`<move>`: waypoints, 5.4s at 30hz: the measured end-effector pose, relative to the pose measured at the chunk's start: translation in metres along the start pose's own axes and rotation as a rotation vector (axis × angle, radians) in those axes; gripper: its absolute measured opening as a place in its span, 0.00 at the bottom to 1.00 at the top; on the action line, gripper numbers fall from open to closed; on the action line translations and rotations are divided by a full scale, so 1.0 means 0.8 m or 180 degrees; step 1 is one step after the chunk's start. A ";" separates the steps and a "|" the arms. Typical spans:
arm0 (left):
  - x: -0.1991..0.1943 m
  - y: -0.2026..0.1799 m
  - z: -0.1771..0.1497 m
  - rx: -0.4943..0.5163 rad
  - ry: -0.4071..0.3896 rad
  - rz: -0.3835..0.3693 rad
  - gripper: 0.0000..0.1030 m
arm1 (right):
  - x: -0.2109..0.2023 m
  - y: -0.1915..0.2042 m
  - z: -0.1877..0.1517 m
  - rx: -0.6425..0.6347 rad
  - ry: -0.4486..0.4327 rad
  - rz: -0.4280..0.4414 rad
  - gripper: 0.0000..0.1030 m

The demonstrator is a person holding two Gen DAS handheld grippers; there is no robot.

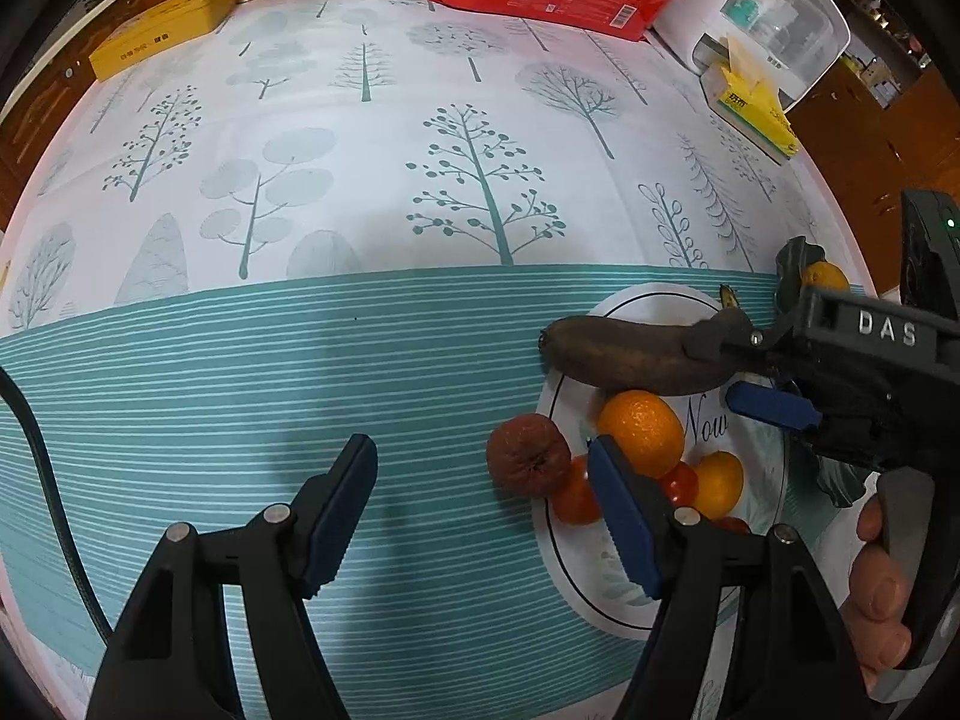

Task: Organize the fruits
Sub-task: 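Grasp the dark banana on the plate with the right tool, then lay the banana in the green bowl while the left tool grasps another wrinkled fruit, then move both open tools from the green bowl to the white plate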

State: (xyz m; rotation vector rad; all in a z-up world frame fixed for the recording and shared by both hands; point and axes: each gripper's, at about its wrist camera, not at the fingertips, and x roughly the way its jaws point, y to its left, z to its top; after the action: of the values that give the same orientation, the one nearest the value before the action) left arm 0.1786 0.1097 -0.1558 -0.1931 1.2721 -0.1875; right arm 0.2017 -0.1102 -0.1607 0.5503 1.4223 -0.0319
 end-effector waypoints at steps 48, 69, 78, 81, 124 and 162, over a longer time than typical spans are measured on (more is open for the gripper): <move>-0.100 -0.106 -0.005 0.0639 -0.0539 -0.0087 0.27 | -0.153 0.013 -0.045 -0.1160 -0.1356 0.0126 0.31; -0.014 -0.354 -0.042 0.0966 -0.0152 -0.0237 0.27 | -0.224 -0.182 0.017 -0.1536 -0.0933 -0.0331 0.30; 0.042 -0.385 -0.049 0.0701 0.0012 -0.0192 0.27 | -0.183 -0.206 0.074 -0.1755 -0.0487 -0.0117 0.30; 0.053 -0.388 -0.045 0.0592 -0.0007 -0.0171 0.27 | -0.169 -0.210 0.093 -0.1705 -0.0359 -0.0046 0.30; 0.016 -0.371 -0.038 0.0174 -0.0226 0.0071 0.75 | -0.181 -0.200 0.082 -0.2124 -0.0607 -0.0180 0.46; -0.148 -0.247 -0.067 0.0669 -0.0593 0.0287 0.79 | -0.259 -0.137 -0.058 -0.1654 -0.1242 -0.0198 0.46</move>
State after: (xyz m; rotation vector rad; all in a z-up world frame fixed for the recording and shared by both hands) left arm 0.0874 -0.0548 -0.0125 0.0272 1.0654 -0.2192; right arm 0.0864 -0.2504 -0.0059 0.0608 1.0094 0.1688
